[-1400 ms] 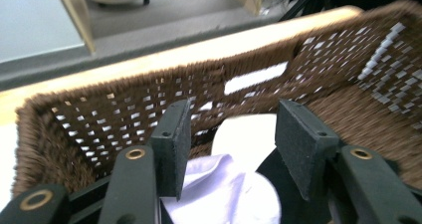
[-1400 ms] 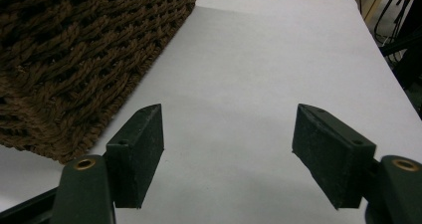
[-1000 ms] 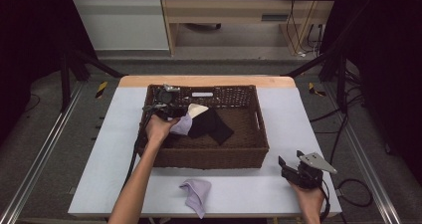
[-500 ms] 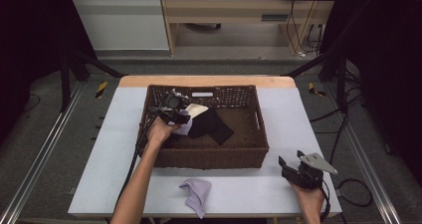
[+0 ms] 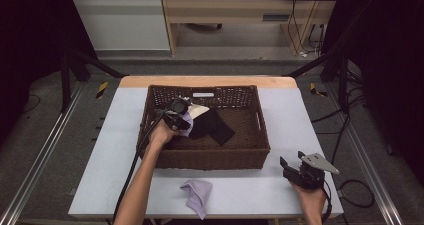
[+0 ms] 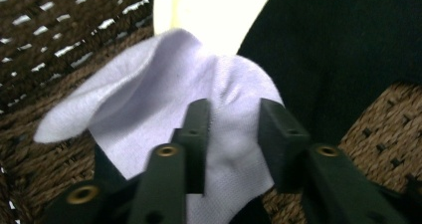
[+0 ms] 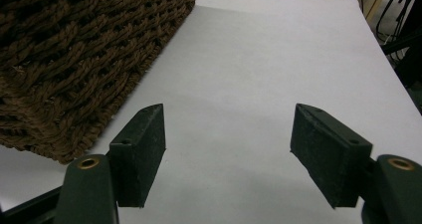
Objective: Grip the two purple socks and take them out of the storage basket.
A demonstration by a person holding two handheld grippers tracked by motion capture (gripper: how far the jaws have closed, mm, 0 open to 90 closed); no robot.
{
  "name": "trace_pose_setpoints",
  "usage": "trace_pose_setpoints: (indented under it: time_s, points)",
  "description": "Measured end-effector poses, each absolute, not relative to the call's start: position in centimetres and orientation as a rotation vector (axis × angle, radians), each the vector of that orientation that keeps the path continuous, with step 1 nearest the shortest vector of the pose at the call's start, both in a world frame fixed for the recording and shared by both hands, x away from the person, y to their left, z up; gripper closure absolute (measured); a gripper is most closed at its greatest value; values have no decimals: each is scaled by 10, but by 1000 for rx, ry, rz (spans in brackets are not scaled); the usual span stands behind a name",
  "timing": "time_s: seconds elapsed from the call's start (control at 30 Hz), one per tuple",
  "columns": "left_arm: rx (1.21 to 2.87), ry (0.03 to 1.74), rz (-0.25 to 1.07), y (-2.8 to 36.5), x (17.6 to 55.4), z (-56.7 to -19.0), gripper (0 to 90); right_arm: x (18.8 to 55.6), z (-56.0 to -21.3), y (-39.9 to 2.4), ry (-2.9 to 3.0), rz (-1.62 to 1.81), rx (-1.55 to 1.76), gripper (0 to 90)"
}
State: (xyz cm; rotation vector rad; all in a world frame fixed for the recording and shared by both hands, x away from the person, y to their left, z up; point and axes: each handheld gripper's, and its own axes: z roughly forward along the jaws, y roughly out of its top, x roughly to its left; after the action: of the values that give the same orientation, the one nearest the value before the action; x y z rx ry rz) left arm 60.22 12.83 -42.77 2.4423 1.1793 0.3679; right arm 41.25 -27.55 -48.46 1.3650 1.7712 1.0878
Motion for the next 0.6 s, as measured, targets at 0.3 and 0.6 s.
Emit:
trace_pose_setpoints:
  time_s: [0.3,0.6]
  points:
    - [2412,1202,324,131,600,-423,861,411,-484,-277,1759,1101,1358,299]
    - [2195,1154,449,142,590,-403,869,410,-484,-279,1736,1127,1364,300]
